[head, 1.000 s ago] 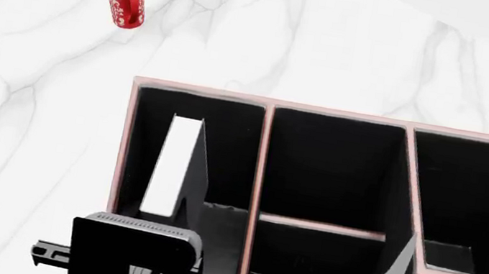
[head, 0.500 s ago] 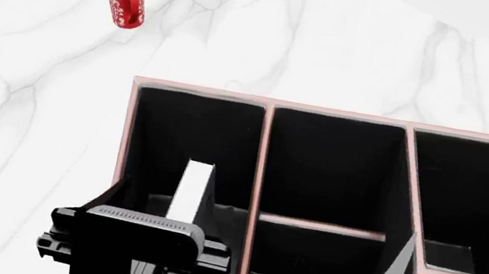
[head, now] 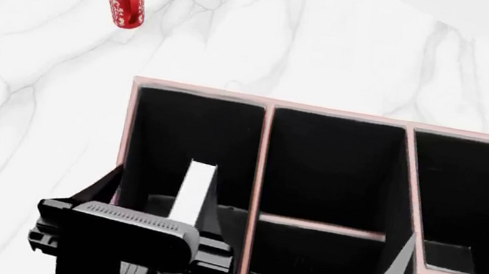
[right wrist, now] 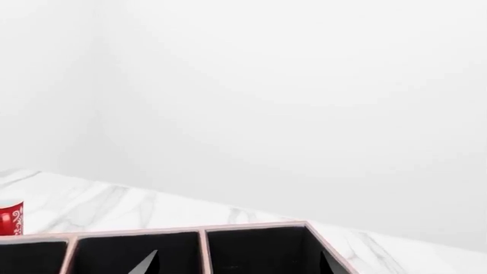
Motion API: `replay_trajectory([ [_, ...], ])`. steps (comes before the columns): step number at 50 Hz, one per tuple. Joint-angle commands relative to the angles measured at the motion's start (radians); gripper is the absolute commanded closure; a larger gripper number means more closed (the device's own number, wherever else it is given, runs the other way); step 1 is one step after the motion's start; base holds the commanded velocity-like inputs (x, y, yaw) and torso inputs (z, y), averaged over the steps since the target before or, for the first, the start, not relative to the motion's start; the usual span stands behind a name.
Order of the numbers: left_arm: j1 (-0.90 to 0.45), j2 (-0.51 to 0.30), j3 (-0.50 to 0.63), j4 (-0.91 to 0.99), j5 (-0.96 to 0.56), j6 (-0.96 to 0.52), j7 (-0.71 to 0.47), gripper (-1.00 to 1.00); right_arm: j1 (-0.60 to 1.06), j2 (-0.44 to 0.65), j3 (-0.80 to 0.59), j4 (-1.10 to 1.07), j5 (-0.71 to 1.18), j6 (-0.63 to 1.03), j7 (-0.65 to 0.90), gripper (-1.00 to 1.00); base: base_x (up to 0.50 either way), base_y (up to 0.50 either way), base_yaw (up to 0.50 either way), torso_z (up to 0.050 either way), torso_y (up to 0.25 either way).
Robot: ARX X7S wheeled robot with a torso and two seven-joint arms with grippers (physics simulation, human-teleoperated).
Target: Pick up the book and place it in the left compartment of the caddy.
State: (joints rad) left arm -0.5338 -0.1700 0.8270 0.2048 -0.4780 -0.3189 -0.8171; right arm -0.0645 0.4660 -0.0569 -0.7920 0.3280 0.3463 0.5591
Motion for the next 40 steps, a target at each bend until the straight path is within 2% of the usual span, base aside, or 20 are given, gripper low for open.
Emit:
replay_trajectory([
  [1, -0.025, -0.07, 0.007, 0.227, -0.01, -0.092, -0.047, -1.0, -0.001, 0.003, -0.001, -0.003, 0.001, 0.001, 0.003, -1.0, 0.0, 0.0, 0.0, 0.0, 0.0],
  [8, -0.037, -0.152, -0.015, 0.41, -0.009, -0.129, -0.077, -1.0, 0.001, 0.004, -0.005, -0.004, 0.0, 0.001, 0.005, -1.0, 0.0, 0.0, 0.0, 0.0, 0.0],
  [15, -0.004, -0.275, -0.048, 0.544, 0.017, -0.151, -0.117, -1.0, 0.002, 0.006, -0.005, -0.008, 0.0, 0.006, 0.009, -1.0, 0.0, 0.0, 0.0, 0.0, 0.0],
  [22, 0.09, -0.371, -0.099, 0.555, 0.051, -0.079, -0.152, -1.0, 0.005, 0.006, -0.015, -0.001, -0.007, 0.004, 0.009, -1.0, 0.0, 0.0, 0.0, 0.0, 0.0],
  [34, 0.155, -0.468, -0.192, 0.589, 0.059, -0.045, -0.214, -1.0, -0.005, 0.015, 0.004, -0.015, -0.012, 0.009, 0.026, -1.0, 0.0, 0.0, 0.0, 0.0, 0.0],
  [40, 0.187, -0.547, -0.3, 0.617, 0.019, -0.04, -0.265, -1.0, -0.02, 0.025, 0.044, -0.039, -0.01, 0.045, 0.06, -1.0, 0.0, 0.0, 0.0, 0.0, 0.0],
])
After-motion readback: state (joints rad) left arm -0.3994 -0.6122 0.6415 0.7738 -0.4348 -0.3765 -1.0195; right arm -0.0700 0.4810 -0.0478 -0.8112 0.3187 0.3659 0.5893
